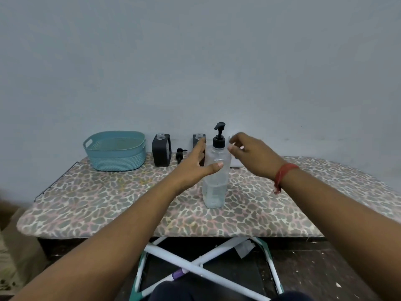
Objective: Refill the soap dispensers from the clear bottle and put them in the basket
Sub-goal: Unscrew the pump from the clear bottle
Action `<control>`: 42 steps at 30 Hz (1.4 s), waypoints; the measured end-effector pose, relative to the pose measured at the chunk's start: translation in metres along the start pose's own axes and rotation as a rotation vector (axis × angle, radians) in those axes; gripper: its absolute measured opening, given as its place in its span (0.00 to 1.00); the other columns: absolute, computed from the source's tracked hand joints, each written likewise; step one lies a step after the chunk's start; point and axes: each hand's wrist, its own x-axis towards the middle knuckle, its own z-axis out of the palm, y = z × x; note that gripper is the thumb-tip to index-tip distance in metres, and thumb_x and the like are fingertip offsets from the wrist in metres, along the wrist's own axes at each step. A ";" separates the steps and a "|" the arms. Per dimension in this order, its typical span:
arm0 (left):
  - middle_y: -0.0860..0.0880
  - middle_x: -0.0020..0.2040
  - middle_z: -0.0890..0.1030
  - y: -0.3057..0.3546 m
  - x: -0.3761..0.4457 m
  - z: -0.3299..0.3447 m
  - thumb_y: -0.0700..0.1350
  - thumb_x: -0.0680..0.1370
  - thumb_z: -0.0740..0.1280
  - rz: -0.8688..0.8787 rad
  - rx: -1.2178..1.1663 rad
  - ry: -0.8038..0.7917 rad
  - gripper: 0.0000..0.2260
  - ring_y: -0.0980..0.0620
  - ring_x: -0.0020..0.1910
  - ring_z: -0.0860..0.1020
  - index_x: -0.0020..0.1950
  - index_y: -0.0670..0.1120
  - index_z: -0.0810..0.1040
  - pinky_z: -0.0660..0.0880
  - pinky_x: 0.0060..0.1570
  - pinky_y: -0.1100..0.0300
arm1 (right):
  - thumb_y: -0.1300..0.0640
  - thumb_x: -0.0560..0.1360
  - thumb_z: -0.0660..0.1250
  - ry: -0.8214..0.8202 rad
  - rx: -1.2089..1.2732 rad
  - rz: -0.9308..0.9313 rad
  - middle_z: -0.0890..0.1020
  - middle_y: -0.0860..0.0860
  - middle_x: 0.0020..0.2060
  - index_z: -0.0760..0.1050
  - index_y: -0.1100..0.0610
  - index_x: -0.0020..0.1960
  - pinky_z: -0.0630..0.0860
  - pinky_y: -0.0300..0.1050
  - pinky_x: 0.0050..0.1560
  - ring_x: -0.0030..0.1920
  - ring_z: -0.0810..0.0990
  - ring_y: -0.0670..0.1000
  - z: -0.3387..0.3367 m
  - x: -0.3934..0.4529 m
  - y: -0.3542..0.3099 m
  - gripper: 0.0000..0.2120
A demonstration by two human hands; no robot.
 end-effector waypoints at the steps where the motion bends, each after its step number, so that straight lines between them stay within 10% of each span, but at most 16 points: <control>1: 0.57 0.82 0.56 0.005 0.002 0.003 0.67 0.68 0.75 -0.003 0.028 0.024 0.50 0.54 0.79 0.59 0.82 0.63 0.48 0.62 0.76 0.46 | 0.41 0.81 0.59 -0.009 -0.032 -0.017 0.79 0.47 0.50 0.72 0.51 0.60 0.69 0.38 0.38 0.44 0.78 0.44 -0.003 0.007 -0.007 0.16; 6: 0.68 0.62 0.73 0.018 0.011 0.023 0.65 0.72 0.73 0.010 0.124 0.112 0.24 0.61 0.67 0.72 0.62 0.68 0.67 0.68 0.51 0.69 | 0.34 0.76 0.61 -0.051 -0.245 -0.043 0.76 0.45 0.36 0.69 0.47 0.45 0.65 0.41 0.34 0.37 0.75 0.43 0.004 0.033 -0.032 0.16; 13: 0.78 0.51 0.74 0.010 0.015 0.018 0.59 0.74 0.75 0.052 0.098 0.089 0.19 0.83 0.51 0.70 0.49 0.80 0.67 0.69 0.41 0.81 | 0.40 0.74 0.66 0.045 -0.129 -0.077 0.76 0.46 0.31 0.67 0.46 0.36 0.63 0.41 0.31 0.32 0.74 0.44 0.016 0.036 -0.028 0.14; 22: 0.63 0.67 0.73 -0.001 0.021 0.007 0.61 0.76 0.73 0.090 0.187 0.016 0.28 0.74 0.61 0.69 0.72 0.60 0.66 0.63 0.53 0.72 | 0.40 0.77 0.66 -0.193 0.056 -0.121 0.77 0.39 0.39 0.70 0.39 0.43 0.65 0.33 0.37 0.37 0.75 0.35 0.003 0.044 -0.015 0.07; 29: 0.83 0.61 0.66 0.011 0.013 0.005 0.54 0.79 0.71 0.112 0.189 -0.050 0.34 0.86 0.58 0.64 0.71 0.77 0.52 0.63 0.51 0.85 | 0.53 0.81 0.64 -0.474 0.218 -0.115 0.80 0.51 0.57 0.76 0.53 0.61 0.77 0.44 0.48 0.55 0.79 0.53 -0.018 0.048 -0.019 0.09; 34: 0.64 0.73 0.68 -0.001 0.018 0.006 0.63 0.76 0.71 0.096 0.162 0.012 0.35 0.70 0.66 0.67 0.78 0.64 0.57 0.64 0.57 0.72 | 0.49 0.80 0.66 -0.262 0.237 -0.074 0.81 0.54 0.53 0.76 0.56 0.58 0.77 0.47 0.50 0.53 0.80 0.54 -0.003 0.038 -0.027 0.12; 38: 0.69 0.63 0.72 -0.002 0.020 0.007 0.65 0.75 0.71 0.053 0.180 0.029 0.28 0.75 0.60 0.70 0.71 0.61 0.66 0.65 0.53 0.71 | 0.51 0.77 0.70 0.041 0.254 -0.036 0.79 0.55 0.52 0.76 0.59 0.55 0.73 0.42 0.50 0.50 0.78 0.52 0.021 0.028 -0.029 0.13; 42: 0.60 0.71 0.71 -0.005 0.022 0.004 0.67 0.75 0.70 0.070 0.182 0.050 0.34 0.60 0.68 0.68 0.77 0.61 0.60 0.65 0.57 0.64 | 0.57 0.79 0.68 -0.025 0.229 -0.077 0.78 0.50 0.59 0.75 0.56 0.63 0.74 0.44 0.59 0.55 0.77 0.50 0.015 0.029 -0.033 0.13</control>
